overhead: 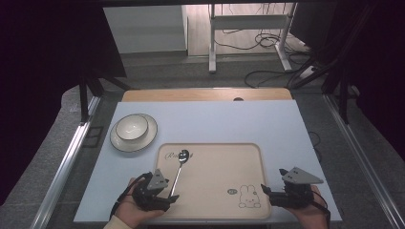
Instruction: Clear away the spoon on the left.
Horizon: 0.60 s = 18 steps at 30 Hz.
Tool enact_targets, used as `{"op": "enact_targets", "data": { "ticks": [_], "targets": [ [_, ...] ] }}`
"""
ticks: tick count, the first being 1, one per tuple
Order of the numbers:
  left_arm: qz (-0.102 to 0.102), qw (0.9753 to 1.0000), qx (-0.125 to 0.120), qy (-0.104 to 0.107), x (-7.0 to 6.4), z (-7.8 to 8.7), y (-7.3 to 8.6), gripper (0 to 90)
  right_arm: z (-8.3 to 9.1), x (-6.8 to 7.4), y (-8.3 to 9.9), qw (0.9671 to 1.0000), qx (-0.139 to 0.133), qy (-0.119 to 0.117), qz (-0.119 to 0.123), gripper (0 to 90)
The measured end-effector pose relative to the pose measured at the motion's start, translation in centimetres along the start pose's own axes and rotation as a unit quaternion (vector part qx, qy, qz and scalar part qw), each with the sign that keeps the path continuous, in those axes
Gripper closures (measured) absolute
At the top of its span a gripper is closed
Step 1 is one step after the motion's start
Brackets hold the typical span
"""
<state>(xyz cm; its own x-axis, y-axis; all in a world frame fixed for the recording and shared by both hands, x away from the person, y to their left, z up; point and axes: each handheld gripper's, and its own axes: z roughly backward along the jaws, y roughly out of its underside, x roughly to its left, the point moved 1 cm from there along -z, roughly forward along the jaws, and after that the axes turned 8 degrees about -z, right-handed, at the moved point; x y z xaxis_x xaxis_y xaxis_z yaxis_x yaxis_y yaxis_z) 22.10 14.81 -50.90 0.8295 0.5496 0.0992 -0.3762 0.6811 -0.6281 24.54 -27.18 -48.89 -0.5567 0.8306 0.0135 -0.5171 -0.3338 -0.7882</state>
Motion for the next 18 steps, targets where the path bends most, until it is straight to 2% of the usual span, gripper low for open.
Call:
{"op": "enact_targets", "data": {
  "ticks": [4,9,13,18],
  "targets": [
    [0.0,1.0,-0.004,-0.005,0.0,0.1,-0.1,30.9,0.0,0.0,0.0,1.0,-0.001,0.0,0.0,16.3],
    [0.006,0.9994,-0.029,-0.02,0.3,0.9,-0.3,27.9,0.0,-0.1,0.0,1.0,-0.002,0.0,-0.003,16.3],
    [0.012,0.9976,-0.056,-0.039,0.8,1.5,-0.4,27.7,-0.1,-0.3,0.0,0.9999,-0.004,-0.002,-0.01,16.3],
    [0.015,0.9951,-0.07,-0.069,1.4,2.0,0.0,27.5,0.0,-0.6,0.1,0.9999,-0.005,-0.007,-0.011,16.3]
  ]
}}
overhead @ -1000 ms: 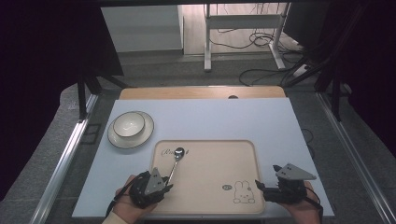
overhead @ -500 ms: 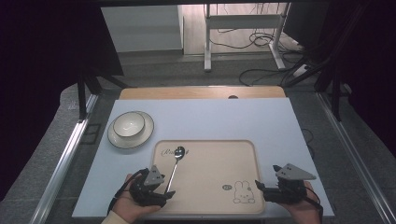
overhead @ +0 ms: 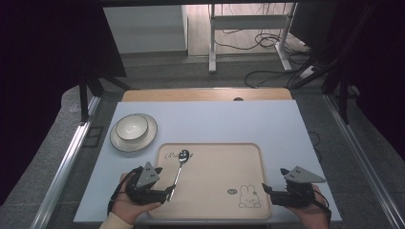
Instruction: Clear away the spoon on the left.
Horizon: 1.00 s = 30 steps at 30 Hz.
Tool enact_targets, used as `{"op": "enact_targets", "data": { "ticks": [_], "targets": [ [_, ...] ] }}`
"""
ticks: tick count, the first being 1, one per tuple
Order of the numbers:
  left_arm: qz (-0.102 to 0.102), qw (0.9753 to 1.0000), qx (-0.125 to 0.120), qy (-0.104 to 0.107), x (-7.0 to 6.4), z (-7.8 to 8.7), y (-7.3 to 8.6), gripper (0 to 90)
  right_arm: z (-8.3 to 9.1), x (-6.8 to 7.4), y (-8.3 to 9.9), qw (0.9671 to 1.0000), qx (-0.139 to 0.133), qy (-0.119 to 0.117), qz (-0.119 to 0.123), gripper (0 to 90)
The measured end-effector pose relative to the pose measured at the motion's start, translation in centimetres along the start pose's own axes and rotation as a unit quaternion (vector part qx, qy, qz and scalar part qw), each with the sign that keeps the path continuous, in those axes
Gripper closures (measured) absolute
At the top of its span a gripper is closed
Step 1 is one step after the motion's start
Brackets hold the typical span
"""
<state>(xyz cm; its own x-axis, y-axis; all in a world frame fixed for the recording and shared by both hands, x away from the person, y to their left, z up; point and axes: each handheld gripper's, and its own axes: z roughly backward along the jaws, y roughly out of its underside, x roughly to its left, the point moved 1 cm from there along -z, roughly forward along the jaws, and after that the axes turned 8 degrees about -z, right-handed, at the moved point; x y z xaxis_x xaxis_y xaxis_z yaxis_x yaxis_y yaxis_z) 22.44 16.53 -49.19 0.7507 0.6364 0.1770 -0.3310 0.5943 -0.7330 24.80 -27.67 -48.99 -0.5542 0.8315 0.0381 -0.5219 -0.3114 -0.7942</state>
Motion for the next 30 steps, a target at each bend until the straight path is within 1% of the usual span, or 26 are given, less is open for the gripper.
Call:
{"op": "enact_targets", "data": {
  "ticks": [2,4,7,8,10,11,12,14,18,20,23,25,26,27,30],
  "targets": [
    [0.008,0.9999,0.0,-0.012,0.3,0.2,0.3,27.5,0.0,0.0,0.0,1.0,0.0,-0.004,0.002,16.3],
    [0.013,0.9998,0.001,-0.015,0.6,0.3,0.5,27.4,0.1,0.1,0.0,1.0,-0.002,-0.007,0.004,16.3],
    [0.015,0.9996,0.001,-0.026,1.1,0.6,0.8,27.5,0.3,0.1,0.0,0.9999,-0.006,-0.009,0.006,16.3],
    [0.013,0.9995,0.0,-0.029,1.2,0.7,0.8,27.6,0.3,0.0,0.0,0.9999,-0.005,-0.01,0.006,16.3],
    [0.016,0.999,-0.004,-0.042,1.4,1.2,1.2,27.8,0.4,0.0,0.1,0.9999,-0.004,-0.011,0.007,16.3],
    [0.017,0.9988,-0.006,-0.046,1.5,1.5,1.4,27.9,0.4,0.0,0.1,0.9999,-0.004,-0.012,0.007,16.3],
    [0.023,0.9985,-0.007,-0.049,1.6,1.7,1.7,27.9,0.4,0.0,0.1,0.9999,-0.003,-0.012,0.009,16.3],
    [0.032,0.9975,-0.01,-0.061,1.8,2.3,2.5,27.9,0.4,0.2,0.2,0.9998,-0.002,-0.011,0.013,16.3],
    [0.044,0.9961,-0.007,-0.076,1.9,3.2,3.7,27.7,0.4,0.3,0.3,0.9999,-0.001,-0.01,0.01,16.3],
    [0.045,0.9956,-0.004,-0.081,1.7,3.6,4.3,27.6,0.5,0.3,0.3,0.9999,-0.002,-0.009,0.007,16.3],
    [0.038,0.9959,-0.001,-0.082,1.5,4.0,4.8,27.7,0.4,0.2,0.3,1.0,-0.002,-0.006,0.005,16.2],
    [0.037,0.9958,0.0,-0.084,1.5,4.1,5.0,27.7,0.3,0.2,0.2,1.0,-0.001,-0.004,0.005,16.1],
    [0.04,0.9956,-0.001,-0.085,1.5,4.1,5.0,27.7,0.3,0.2,0.2,1.0,-0.002,-0.003,0.005,16.1],
    [0.037,0.9958,0.0,-0.084,1.6,4.1,5.0,27.7,0.2,0.2,0.2,1.0,-0.002,-0.003,0.005,16.1],
    [0.037,0.9957,0.0,-0.085,1.7,3.9,5.0,27.7,0.1,0.2,0.1,1.0,0.0,-0.003,0.006,16.0]
  ]
}}
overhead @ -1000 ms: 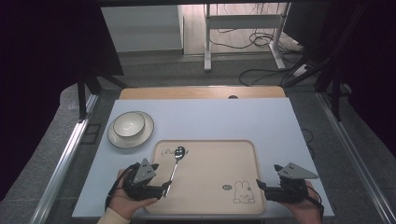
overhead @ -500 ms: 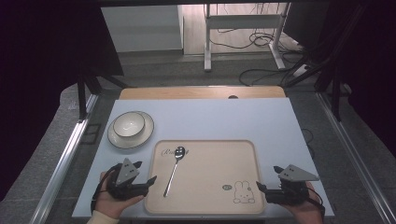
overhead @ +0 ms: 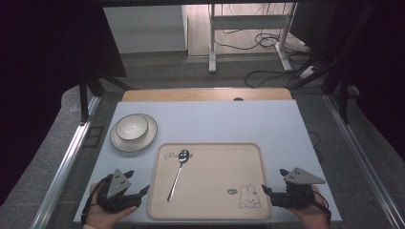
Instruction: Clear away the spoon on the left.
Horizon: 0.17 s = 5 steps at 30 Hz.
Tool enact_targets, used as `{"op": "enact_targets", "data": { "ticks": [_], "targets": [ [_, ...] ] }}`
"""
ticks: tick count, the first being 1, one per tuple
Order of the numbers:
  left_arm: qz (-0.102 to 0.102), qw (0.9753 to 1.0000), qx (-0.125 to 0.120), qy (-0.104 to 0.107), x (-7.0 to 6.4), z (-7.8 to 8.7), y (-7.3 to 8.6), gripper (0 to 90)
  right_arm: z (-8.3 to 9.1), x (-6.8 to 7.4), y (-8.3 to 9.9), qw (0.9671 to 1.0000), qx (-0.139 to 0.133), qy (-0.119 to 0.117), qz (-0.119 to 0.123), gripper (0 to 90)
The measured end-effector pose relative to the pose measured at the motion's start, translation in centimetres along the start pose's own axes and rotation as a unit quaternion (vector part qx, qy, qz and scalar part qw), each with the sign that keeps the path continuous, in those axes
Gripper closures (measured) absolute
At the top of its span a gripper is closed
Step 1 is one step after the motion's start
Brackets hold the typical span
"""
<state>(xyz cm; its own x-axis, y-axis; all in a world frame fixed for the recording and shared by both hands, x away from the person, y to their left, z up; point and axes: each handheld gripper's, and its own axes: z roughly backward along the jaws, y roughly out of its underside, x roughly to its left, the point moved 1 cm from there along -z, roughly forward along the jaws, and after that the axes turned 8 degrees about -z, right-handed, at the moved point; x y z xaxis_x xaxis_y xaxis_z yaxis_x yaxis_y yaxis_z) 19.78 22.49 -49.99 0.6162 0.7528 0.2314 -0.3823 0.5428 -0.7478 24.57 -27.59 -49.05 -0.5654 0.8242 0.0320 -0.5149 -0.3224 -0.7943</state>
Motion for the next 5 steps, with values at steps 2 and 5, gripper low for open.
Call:
{"op": "enact_targets", "data": {
  "ticks": [2,5],
  "targets": [
    [0.003,1.0,-0.003,-0.001,0.03,-0.13,-0.11,27.6,-0.02,0.0,0.06,1.0,-0.001,-0.002,-0.005,15.9],
    [0.001,1.0,-0.007,-0.004,0.04,-0.39,-0.34,27.7,-0.03,-0.17,0.04,0.9999,-0.006,-0.004,-0.012,15.9]
  ]
}}
